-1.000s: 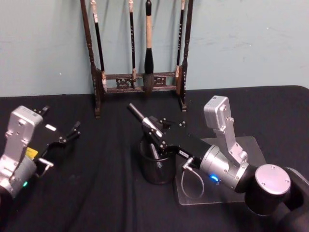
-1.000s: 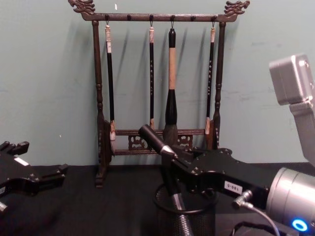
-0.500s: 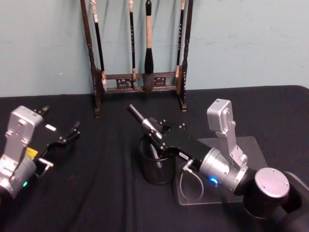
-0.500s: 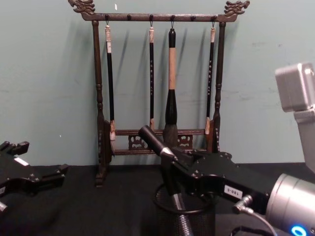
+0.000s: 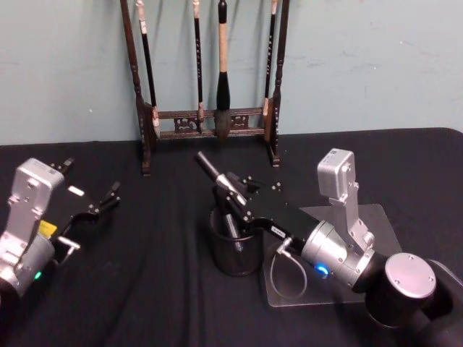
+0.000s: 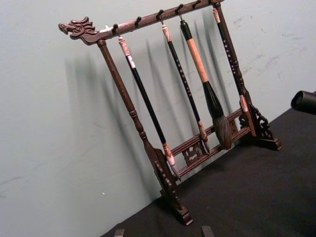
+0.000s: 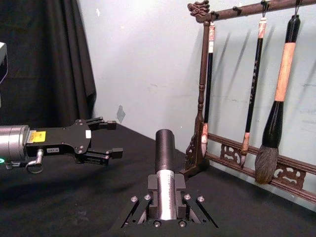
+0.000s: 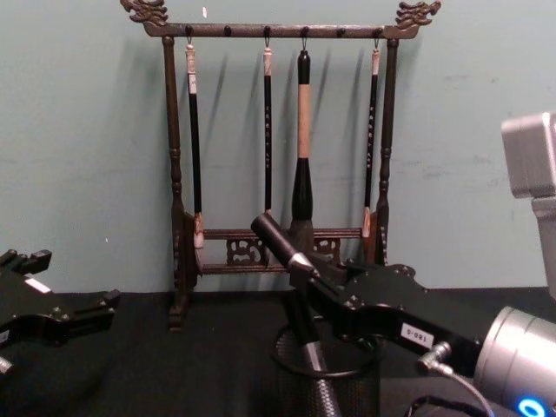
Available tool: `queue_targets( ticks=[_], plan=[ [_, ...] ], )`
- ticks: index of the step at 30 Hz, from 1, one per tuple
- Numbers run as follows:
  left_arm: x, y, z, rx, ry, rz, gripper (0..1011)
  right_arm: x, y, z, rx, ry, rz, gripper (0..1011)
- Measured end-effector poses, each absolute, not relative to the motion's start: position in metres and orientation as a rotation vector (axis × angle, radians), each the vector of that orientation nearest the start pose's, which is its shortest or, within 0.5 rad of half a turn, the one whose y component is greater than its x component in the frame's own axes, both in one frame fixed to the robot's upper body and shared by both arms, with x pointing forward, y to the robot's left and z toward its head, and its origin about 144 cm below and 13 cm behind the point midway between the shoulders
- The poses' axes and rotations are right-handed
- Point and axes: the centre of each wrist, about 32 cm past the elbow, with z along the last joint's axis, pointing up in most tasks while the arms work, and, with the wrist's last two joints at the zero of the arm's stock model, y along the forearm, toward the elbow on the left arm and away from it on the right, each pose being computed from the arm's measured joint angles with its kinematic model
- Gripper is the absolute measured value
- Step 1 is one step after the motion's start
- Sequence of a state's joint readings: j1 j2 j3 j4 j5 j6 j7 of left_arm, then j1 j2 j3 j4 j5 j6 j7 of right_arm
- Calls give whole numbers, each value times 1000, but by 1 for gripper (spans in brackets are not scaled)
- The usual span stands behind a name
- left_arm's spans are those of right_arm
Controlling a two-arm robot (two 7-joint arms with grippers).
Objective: Pick up the water-based marker from the table and place it into the pen holder.
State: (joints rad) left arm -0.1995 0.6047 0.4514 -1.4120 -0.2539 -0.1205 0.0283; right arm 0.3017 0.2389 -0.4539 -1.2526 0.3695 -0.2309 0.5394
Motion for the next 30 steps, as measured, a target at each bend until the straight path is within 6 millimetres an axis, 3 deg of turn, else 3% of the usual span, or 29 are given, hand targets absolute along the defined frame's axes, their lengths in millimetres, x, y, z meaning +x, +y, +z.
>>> queue_targets(
  ticks=[30],
  plan=[
    [489,310,1140,304,-285,1248,1009,525,-188,1128,98,-75,-674,197]
  ],
)
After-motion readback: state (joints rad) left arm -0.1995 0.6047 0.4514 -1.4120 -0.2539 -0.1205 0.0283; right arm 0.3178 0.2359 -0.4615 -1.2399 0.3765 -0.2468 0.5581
